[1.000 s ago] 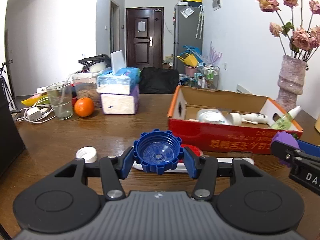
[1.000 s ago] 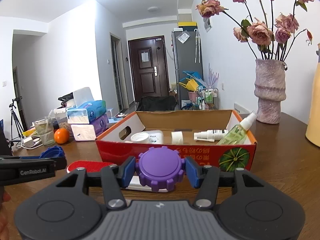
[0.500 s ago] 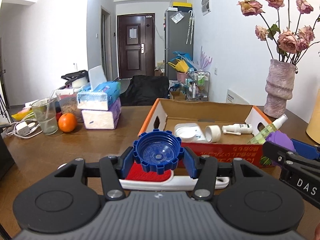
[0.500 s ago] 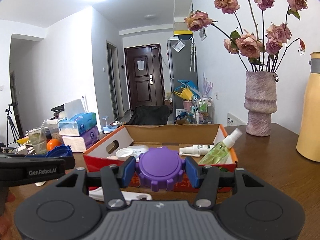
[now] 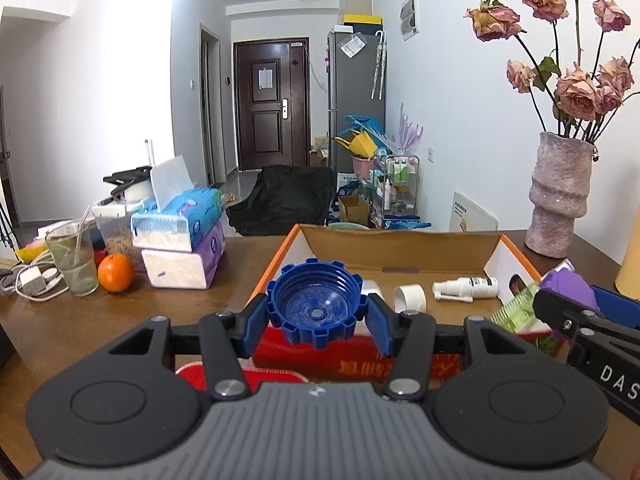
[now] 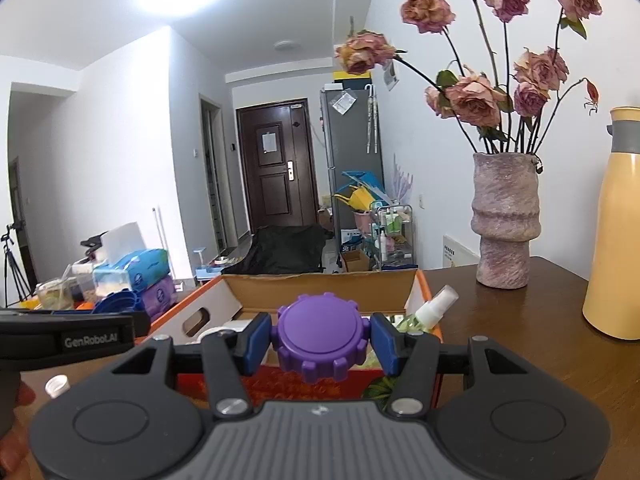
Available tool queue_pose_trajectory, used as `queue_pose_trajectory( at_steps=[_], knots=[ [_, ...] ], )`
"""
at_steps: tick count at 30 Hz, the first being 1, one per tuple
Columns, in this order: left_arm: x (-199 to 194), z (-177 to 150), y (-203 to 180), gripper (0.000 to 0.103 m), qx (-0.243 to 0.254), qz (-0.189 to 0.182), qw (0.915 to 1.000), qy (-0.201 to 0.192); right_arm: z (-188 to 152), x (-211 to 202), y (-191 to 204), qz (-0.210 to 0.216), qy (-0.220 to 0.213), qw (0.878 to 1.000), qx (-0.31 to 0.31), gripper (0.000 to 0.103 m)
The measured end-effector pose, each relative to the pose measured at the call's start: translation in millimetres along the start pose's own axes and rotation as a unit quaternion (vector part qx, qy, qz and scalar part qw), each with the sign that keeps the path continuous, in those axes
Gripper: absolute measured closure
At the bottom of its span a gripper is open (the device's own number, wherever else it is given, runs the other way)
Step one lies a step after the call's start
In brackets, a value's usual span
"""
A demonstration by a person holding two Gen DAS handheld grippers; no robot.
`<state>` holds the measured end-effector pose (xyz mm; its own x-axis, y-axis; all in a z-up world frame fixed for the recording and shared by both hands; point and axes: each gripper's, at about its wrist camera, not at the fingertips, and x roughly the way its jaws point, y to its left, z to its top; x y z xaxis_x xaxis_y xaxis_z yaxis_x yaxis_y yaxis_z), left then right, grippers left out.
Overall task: Organize rigid objects
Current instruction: 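Lift and carry the blue cap and purple cap over the cardboard box, then lower both caps into the box and open both tools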
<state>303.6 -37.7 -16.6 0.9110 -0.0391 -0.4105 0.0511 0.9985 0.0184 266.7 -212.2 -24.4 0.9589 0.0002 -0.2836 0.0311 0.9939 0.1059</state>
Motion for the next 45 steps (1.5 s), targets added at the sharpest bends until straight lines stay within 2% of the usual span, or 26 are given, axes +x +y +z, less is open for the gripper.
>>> queue_pose_trajectory(
  at_steps=[9, 17, 39, 45],
  knots=[
    [26, 15, -11, 0.049, -0.008, 0.015, 0.9998, -0.01, 14, 24, -16, -0.009, -0.01, 1.0, 0.001, 0.05],
    [54, 22, -10, 0.049, -0.027, 0.018, 0.9995, -0.001, 21, 49, -29, -0.013, -0.006, 1.0, 0.018, 0.05],
    [123, 25, -20, 0.049, -0.014, 0.001, 0.9995, 0.028, 23, 117, -29, -0.011, 0.019, 1.0, 0.008, 0.05],
    [136, 17, -25, 0.049, -0.006, -0.003, 0.9988, 0.049, 21, 128, -28, -0.006, 0.03, 1.0, -0.003, 0.05]
  ],
)
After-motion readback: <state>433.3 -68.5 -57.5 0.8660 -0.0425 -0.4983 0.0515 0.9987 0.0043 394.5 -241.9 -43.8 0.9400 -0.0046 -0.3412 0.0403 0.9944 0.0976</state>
